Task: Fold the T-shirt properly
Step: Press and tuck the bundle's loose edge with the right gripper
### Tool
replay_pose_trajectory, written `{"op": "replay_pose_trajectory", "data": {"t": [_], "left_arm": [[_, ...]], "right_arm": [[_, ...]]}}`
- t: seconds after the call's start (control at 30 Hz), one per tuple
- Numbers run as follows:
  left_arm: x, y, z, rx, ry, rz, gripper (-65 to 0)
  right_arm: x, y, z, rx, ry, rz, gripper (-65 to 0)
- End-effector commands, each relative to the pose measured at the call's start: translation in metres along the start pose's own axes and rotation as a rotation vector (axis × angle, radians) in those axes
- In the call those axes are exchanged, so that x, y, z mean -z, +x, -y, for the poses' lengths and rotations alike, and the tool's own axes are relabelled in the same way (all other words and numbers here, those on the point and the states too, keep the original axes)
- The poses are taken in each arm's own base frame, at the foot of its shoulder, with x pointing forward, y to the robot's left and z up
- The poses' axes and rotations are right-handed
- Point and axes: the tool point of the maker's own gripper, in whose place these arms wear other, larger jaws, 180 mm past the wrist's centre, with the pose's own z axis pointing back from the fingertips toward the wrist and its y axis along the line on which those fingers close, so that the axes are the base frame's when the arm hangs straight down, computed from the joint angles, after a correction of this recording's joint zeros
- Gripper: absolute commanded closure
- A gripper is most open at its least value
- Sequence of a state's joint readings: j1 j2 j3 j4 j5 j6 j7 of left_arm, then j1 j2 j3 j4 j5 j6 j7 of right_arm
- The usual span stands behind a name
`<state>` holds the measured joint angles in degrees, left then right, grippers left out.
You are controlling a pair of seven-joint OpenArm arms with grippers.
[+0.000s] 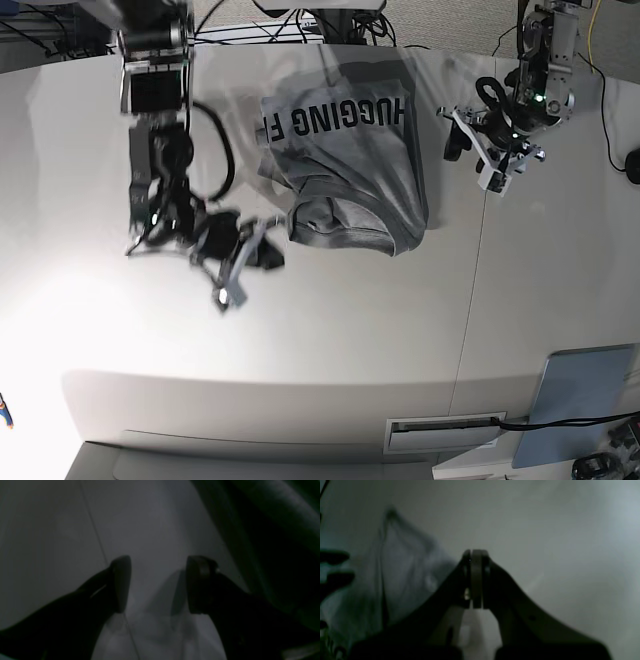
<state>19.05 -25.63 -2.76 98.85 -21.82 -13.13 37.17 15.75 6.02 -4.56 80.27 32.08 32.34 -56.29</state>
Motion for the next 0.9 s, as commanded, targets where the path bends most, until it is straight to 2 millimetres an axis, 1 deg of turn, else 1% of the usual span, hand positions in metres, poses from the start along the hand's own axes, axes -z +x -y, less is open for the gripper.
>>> {"op": "replay_pose_trajectory", "data": {"t": [0.0, 0.07, 0.13, 0.2, 0.3, 0.33, 0.4, 0.43, 0.47, 0.53, 0.6, 0.77, 0.87], "left_arm": [[-0.004, 0.009, -0.005, 0.021, 0.015, 0.031, -35.6], [-0.005, 0.005, -0.007, 0.022, 0.029, 0.02, -35.6], [-0.005, 0.001, -0.009, 0.016, 0.044, 0.013, -35.6], [-0.005, 0.0, -0.009, 0.017, 0.044, 0.009, -35.6], [-0.005, 0.0, -0.009, 0.017, 0.043, 0.009, -35.6], [-0.005, 0.0, -0.009, 0.017, 0.043, 0.01, -35.6], [-0.005, 0.0, -0.009, 0.018, 0.044, 0.009, -35.6], [-0.005, -0.001, -0.01, 0.023, 0.048, 0.006, -35.6], [-0.005, -0.001, -0.01, 0.029, 0.052, 0.004, -35.6], [-0.005, -0.002, -0.012, 0.041, 0.063, -0.001, -35.6], [-0.005, -0.002, -0.012, 0.043, 0.065, -0.002, -35.6], [-0.004, -0.003, -0.009, 0.037, 0.063, -0.001, -35.6], [-0.004, -0.004, -0.01, 0.049, 0.072, -0.01, -35.6]], "right_arm": [[-0.006, 0.037, 0.003, -0.047, -0.01, 0.084, 0.0], [-0.009, 0.056, 0.009, -0.086, -0.039, 0.101, 0.0], [-0.011, 0.067, 0.011, -0.102, -0.05, 0.093, 0.0], [-0.011, 0.065, 0.013, -0.107, -0.056, 0.055, 0.0], [-0.011, 0.053, 0.014, -0.106, -0.057, -0.006, 0.0], [-0.011, 0.051, 0.013, -0.102, -0.054, -0.015, -3.8], [-0.01, 0.05, 0.008, -0.081, -0.025, -0.004, -21.2], [-0.01, 0.049, 0.006, -0.074, -0.014, -0.002, -28.3], [-0.009, 0.046, 0.005, -0.061, -0.014, -0.009, -32.2], [-0.006, 0.038, 0.009, 0.001, -0.044, -0.038, -33.1], [0.001, 0.026, 0.01, 0.053, -0.059, -0.087, -33.1], [0.022, -0.008, -0.006, 0.069, -0.04, -0.222, -33.1], [0.028, -0.012, -0.017, 0.051, -0.024, -0.247, -33.1]]}}
